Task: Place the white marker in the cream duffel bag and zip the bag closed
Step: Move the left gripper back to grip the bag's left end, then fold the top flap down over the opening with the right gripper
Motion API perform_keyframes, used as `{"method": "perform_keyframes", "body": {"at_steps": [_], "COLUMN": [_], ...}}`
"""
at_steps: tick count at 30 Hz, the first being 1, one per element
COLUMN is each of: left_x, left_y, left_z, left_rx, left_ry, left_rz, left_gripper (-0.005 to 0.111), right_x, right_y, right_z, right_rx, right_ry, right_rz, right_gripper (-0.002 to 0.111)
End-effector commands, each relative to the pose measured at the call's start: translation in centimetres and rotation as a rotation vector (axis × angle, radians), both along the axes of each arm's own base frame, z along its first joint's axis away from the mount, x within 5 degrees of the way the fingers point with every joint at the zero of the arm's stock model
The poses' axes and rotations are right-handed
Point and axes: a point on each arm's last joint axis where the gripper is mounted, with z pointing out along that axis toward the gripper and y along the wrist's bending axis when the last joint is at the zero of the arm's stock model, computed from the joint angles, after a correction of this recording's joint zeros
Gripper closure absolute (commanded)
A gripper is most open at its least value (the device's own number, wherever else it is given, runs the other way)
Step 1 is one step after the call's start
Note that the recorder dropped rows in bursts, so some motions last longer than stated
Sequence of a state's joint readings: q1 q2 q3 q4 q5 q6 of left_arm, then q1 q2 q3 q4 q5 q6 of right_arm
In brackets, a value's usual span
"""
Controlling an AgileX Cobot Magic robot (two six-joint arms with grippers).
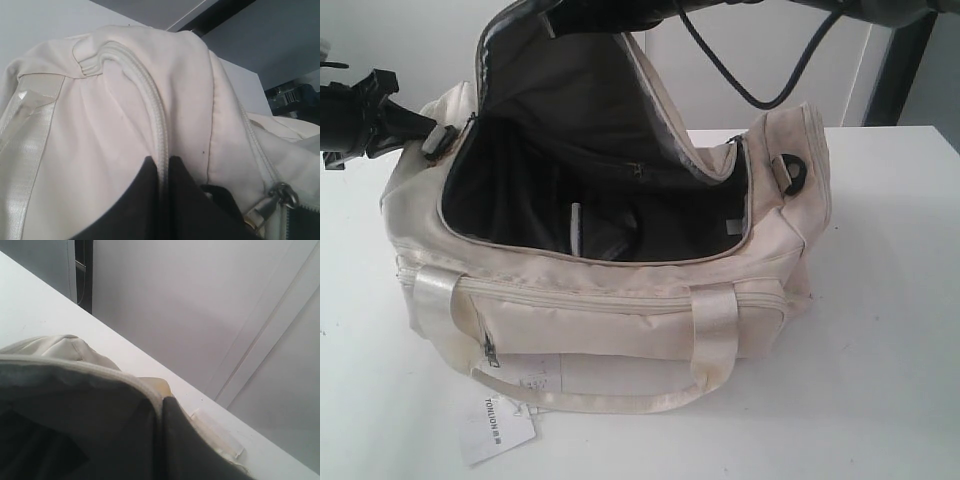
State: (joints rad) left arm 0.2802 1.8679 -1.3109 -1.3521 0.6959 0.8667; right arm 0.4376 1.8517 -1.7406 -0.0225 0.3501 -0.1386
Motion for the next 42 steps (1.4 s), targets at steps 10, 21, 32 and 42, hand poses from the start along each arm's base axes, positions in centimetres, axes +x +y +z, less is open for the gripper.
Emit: {"method": "perform_keyframes", "body": {"at_steps": [10, 21, 32, 42], "left_x": [0.0, -0.1, -0.2, -0.6], "left_y": [-0.4, -0.5, -0.7, 0.9], "left_z": [0.6, 1.0, 1.1, 1.3], "left_rx": [-0.079, -0.134, -0.148, -0.176], "left_ry": [0.018, 0.01, 0.01, 0.002], "left_rz": [0.005, 0.001, -0.027, -0.012], "left_gripper": [0.107, 0.107, 0.107, 0.107], "right_x": [-1.5, -4.0, -4.7, -5.6], "right_y": [-0.5, -0.4, 0.9, 1.6], "right_z": [0.3, -1.0, -3.8, -5.9], "right_rx": [-0.042, -0.145, -0.186, -0.175], "right_ry": [0.128, 0.392, 0.579, 0.79], "right_rz": [-0.001, 0.098, 0.281, 0.358], "right_gripper": [0.108, 0.108, 0.096, 0.06]}}
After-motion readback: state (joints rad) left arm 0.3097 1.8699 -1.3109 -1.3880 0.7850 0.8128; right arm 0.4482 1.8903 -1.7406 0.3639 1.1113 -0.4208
